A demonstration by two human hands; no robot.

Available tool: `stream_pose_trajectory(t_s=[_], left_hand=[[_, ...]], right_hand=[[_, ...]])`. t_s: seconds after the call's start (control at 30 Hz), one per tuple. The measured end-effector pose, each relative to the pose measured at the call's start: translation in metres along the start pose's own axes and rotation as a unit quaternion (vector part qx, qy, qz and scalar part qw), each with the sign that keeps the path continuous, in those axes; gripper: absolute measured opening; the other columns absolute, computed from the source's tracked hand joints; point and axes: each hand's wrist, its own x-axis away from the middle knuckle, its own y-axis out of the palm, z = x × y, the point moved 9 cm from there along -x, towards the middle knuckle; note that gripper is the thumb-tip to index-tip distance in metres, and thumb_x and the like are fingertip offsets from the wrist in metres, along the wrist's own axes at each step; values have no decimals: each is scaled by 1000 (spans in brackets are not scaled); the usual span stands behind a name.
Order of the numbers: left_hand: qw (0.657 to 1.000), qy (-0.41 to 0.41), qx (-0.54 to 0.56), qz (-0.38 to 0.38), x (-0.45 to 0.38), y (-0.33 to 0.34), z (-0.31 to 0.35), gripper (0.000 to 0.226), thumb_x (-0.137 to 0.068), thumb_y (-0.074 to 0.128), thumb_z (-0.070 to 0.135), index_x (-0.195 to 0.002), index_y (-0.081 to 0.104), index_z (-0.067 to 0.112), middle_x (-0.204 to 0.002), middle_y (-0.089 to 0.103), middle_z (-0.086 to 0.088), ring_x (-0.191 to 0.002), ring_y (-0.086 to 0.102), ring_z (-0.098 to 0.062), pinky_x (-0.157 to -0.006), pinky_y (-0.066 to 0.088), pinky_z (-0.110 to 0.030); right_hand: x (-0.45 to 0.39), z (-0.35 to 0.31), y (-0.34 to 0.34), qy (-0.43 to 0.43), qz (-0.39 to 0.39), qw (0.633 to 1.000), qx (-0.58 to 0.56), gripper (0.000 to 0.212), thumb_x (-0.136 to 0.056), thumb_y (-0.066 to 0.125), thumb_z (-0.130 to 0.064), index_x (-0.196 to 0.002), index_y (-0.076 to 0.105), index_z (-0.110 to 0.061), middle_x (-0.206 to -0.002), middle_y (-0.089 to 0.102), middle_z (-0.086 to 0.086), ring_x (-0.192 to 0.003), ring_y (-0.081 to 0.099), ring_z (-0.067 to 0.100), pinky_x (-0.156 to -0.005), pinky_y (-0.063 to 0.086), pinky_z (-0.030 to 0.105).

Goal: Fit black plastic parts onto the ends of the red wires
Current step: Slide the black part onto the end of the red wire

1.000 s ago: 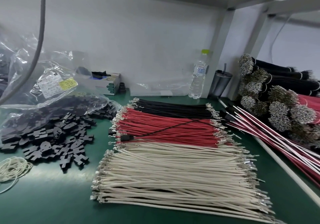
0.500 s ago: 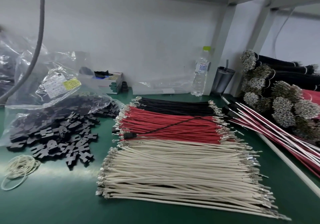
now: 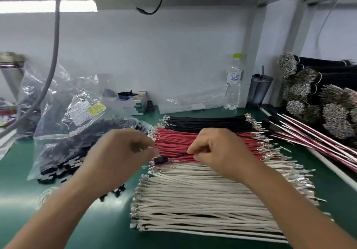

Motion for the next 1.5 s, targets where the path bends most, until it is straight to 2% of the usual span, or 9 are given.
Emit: stream_pose_trajectory(t_s=[0.13, 0.3, 0.4, 0.47, 0.63, 0.77, 0.93, 1.1, 1.5], left_hand=[[982, 6, -133, -137, -27, 60, 0, 32, -74, 78, 67, -92, 78, 41, -90, 65, 16, -78, 60, 0, -74, 57, -34], [996, 37, -29, -79, -25, 66, -18, 31, -74, 85, 53, -95, 67, 65, -100, 59, 29, -85, 59, 5, -68, 53, -32], [998, 26, 54, -25, -24, 58, -24, 19, -78, 88, 33, -90, 79, 45, -93, 66, 24, -79, 65, -3, -74, 56, -37], [993, 11, 120, -6, -23, 55, -23, 20, -80, 88, 22, -89, 80, 39, -88, 73, 22, -79, 69, -5, -75, 57, -27], [907, -91, 409, -50, -20, 62, -26, 25, -73, 80, 29, -97, 82, 20, -81, 79, -11, -51, 59, -13, -42, 42, -20], [855, -125, 497, -73, -18, 67, -27, 24, -78, 75, 20, -98, 81, 9, -81, 75, -15, -53, 56, -15, -43, 41, -22], [859, -140, 487, -66, -17, 60, -35, 32, -64, 84, 16, -96, 83, 12, -88, 78, -21, -65, 69, -18, -57, 56, -25], [854, -128, 499, -78, -15, 60, -31, 39, -58, 88, 20, -96, 83, 8, -93, 77, -25, -70, 75, -20, -61, 60, -24], [827, -127, 542, -81, -13, 62, -20, 37, -56, 87, 16, -92, 84, 8, -87, 78, -22, -72, 77, -24, -68, 63, -28]], right_hand=[[-14, 2, 26, -11, -21, 999, 35, 9, -82, 75, -40, -90, 78, -38, -84, 62, -20, -79, 57, -1, -74, 48, 27], [-3, -15, 35, -60, 15, 998, -5, 19, -78, 73, -56, -88, 76, -39, -84, 61, -20, -77, 54, -2, -66, 43, 26], [1, -25, 51, -70, -30, 997, 21, 16, -86, 69, -50, -97, 75, -40, -90, 61, -19, -83, 54, -1, -71, 39, 27], [1, -27, 50, -71, -30, 997, 25, 14, -88, 69, -47, -98, 75, -40, -91, 60, -19, -86, 54, 0, -72, 39, 27], [2, -41, 53, -112, -35, 989, 86, 11, -93, 65, -36, -101, 72, -35, -99, 60, -16, -96, 57, 9, -73, 43, 30], [4, -39, 44, -106, -4, 990, 95, 9, -99, 56, -29, -100, 64, -33, -101, 59, -15, -96, 57, 9, -76, 45, 32], [2, -8, 12, -43, 54, 995, -68, 11, -99, 57, -28, -99, 64, -37, -93, 61, -21, -87, 57, 0, -75, 47, 27], [6, 2, -10, -46, 154, 983, -89, 8, -91, 71, -26, -87, 74, -33, -84, 59, -18, -80, 60, 5, -68, 51, 29], [14, -20, -14, -121, 218, 963, -102, 1, -88, 77, -24, -88, 77, -25, -82, 57, -16, -75, 61, 9, -63, 52, 34]])
